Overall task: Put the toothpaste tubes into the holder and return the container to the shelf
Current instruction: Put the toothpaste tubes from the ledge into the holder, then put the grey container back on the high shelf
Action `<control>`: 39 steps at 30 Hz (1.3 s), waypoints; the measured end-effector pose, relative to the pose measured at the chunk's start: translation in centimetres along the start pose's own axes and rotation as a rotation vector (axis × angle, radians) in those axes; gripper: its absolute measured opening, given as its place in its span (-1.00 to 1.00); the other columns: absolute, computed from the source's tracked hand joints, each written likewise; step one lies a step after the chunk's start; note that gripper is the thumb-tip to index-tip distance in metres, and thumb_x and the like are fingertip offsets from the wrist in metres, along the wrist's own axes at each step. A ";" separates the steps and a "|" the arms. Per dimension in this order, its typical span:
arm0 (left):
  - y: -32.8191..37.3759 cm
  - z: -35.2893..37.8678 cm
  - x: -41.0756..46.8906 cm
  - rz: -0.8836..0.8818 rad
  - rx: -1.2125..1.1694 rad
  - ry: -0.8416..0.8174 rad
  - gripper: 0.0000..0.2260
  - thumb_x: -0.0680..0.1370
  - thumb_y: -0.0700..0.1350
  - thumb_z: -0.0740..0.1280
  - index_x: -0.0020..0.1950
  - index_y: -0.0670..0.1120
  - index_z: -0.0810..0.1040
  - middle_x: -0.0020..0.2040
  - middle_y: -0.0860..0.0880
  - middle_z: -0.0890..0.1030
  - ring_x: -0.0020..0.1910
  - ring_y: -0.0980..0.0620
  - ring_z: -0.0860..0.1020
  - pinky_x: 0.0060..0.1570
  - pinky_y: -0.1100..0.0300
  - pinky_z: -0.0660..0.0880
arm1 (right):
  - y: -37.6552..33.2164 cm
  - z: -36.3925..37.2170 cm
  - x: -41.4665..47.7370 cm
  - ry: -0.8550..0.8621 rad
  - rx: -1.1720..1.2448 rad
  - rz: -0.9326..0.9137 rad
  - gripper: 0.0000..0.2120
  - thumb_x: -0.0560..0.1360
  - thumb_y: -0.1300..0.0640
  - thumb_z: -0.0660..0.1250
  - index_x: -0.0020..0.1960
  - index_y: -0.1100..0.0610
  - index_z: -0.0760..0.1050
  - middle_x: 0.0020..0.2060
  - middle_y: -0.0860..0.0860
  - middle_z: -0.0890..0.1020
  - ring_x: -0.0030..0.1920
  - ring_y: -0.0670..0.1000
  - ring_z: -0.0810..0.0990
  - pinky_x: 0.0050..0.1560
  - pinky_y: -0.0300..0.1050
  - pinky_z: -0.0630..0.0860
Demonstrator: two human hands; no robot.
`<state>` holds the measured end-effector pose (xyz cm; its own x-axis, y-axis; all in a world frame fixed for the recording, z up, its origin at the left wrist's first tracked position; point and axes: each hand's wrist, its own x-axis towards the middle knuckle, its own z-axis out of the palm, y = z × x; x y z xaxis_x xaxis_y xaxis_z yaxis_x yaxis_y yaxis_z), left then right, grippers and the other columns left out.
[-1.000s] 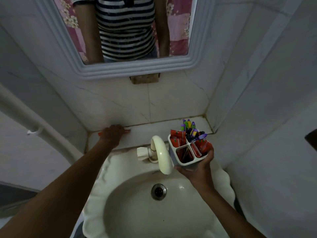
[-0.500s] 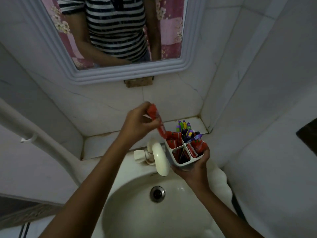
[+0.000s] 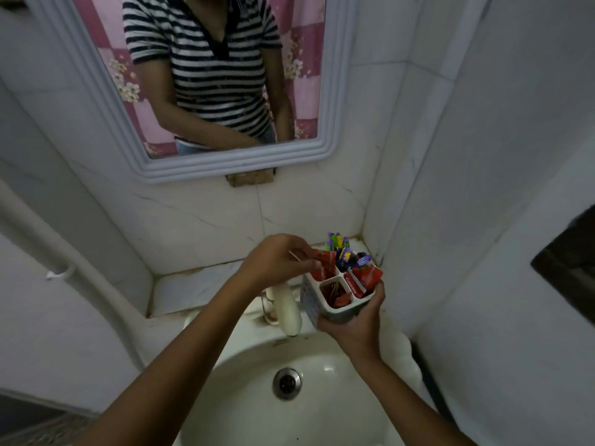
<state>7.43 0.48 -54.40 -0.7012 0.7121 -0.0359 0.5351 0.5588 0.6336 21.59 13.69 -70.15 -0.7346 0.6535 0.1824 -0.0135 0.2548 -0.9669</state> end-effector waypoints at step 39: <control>30.6 -46.9 -0.9 0.261 0.908 1.170 -0.34 0.57 0.27 0.13 0.58 -0.02 0.14 0.55 -0.02 0.28 0.54 -0.04 0.21 0.54 -0.02 0.03 | -77.0 -11.0 28.5 0.498 -0.037 -0.697 0.25 0.26 -0.32 0.58 0.66 -0.11 -0.17 0.50 0.19 0.26 0.50 0.26 0.30 0.42 0.25 0.35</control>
<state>2.36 -2.98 1.25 -0.2780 0.3429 0.8973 0.4949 0.8517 -0.1721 9.14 20.50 11.42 -0.1831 0.5739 0.7982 -0.3229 0.7318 -0.6002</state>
